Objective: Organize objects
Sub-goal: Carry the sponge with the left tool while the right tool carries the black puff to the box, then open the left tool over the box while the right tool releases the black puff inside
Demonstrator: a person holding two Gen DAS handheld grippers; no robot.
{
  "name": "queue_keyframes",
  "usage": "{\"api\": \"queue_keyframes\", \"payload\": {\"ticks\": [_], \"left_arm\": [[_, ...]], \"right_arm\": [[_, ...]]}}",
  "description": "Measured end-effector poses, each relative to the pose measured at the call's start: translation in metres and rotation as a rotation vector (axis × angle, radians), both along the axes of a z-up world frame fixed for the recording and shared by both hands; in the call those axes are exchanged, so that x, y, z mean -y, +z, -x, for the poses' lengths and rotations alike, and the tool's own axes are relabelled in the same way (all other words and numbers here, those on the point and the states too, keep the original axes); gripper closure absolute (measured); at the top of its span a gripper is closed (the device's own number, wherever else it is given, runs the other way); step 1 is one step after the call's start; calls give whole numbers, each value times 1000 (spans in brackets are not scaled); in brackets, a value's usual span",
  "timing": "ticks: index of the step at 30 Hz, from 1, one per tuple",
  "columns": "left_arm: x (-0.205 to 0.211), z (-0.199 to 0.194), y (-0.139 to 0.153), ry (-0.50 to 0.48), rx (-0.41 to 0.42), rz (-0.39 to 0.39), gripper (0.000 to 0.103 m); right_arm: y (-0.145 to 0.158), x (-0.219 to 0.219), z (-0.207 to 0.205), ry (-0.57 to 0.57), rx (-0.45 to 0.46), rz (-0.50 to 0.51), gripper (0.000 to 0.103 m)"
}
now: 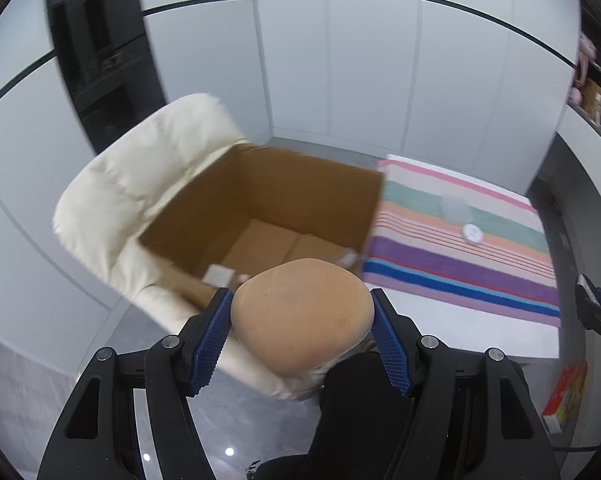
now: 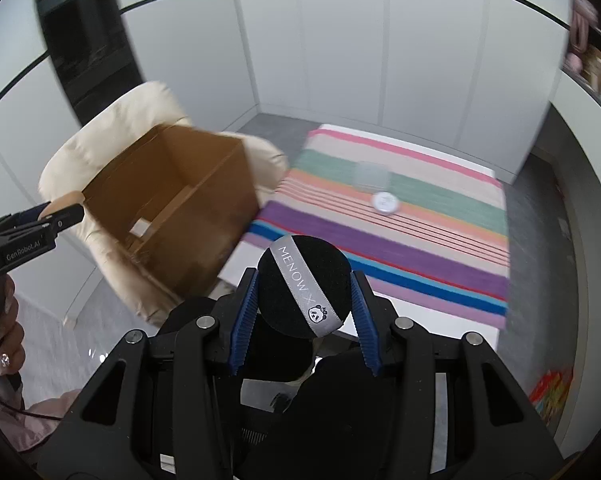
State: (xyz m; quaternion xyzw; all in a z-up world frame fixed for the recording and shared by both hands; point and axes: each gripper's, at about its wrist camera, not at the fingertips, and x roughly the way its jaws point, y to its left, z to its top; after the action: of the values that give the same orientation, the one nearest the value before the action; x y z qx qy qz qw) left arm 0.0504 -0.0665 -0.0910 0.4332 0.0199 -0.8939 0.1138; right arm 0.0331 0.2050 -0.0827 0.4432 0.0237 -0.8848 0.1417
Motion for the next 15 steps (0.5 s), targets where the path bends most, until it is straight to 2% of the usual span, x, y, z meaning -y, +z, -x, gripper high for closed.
{"api": "queue_keyframes", "payload": {"ticks": [9,15], "left_arm": [[71,-27,-7,147,14,0,34],[92,-24,-13,183,29,-18,34]], "right_arm": [[-14,88,11,186,29,-15,56],[-22,129,21,261,44,-23,56]]}}
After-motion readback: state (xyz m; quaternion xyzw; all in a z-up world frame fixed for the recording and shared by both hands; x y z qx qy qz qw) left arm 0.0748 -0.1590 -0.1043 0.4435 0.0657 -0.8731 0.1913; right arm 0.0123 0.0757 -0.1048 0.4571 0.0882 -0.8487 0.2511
